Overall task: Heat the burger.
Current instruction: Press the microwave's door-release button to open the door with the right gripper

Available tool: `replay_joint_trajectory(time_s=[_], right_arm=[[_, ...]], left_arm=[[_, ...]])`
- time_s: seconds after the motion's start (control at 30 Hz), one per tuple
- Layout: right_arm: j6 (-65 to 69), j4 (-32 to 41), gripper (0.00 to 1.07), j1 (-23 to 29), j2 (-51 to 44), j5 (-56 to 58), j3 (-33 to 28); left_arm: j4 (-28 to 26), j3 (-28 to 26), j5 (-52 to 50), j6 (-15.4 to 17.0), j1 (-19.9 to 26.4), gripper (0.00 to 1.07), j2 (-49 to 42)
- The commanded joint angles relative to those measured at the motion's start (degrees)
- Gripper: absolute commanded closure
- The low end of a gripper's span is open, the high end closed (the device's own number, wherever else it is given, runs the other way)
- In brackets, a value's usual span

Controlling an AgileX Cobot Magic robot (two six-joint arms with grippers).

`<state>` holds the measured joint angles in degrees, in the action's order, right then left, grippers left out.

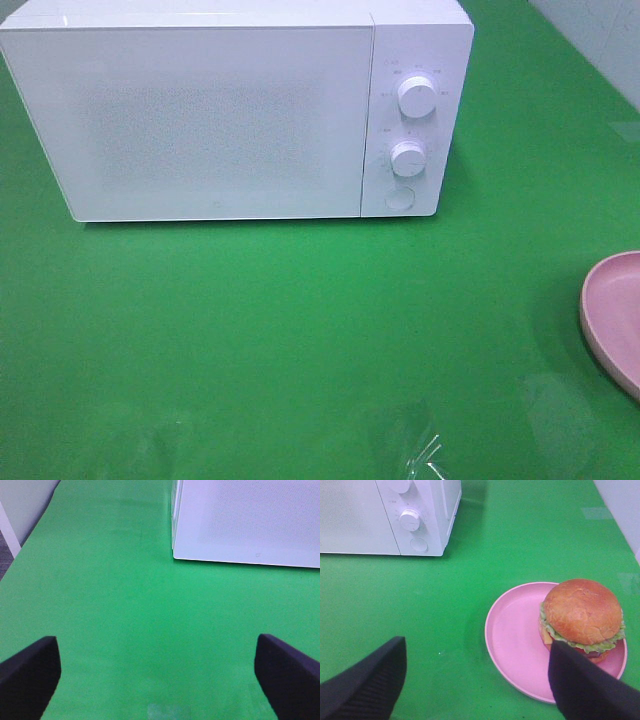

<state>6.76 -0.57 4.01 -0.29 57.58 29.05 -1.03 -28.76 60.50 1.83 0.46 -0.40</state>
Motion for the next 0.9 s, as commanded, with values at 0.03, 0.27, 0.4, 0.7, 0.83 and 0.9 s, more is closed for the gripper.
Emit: replay_joint_trajectory(time_s=[0.03, 0.27, 0.4, 0.7, 0.83, 0.9], right_arm=[[0.2, -0.2, 0.32, 0.3, -1.4, -0.2, 0.0], [0.2, -0.2, 0.32, 0.3, -1.4, -0.2, 0.0], [0.2, -0.2, 0.32, 0.3, -1.4, -0.2, 0.0], [0.2, -0.2, 0.32, 0.3, 0.9, -0.4, 0.3], [0.3, -0.2, 0.32, 0.3, 4.9, -3.3, 1.8], [0.3, -0.2, 0.32, 0.3, 6.2, -5.2, 1.8]], left_arm=[[0.0, 0.2, -0.9, -0.1, 0.0, 0.09, -1.1], [0.0, 0.2, -0.9, -0.1, 0.0, 0.09, -1.1], [0.0, 0.2, -0.9, -0.1, 0.0, 0.09, -1.1], [0.0, 0.2, -0.9, -0.1, 0.0, 0.09, -1.1], [0.0, 0.2, -0.9, -0.1, 0.0, 0.09, -1.1], [0.0, 0.2, -0.9, -0.1, 0.0, 0.09, -1.1]])
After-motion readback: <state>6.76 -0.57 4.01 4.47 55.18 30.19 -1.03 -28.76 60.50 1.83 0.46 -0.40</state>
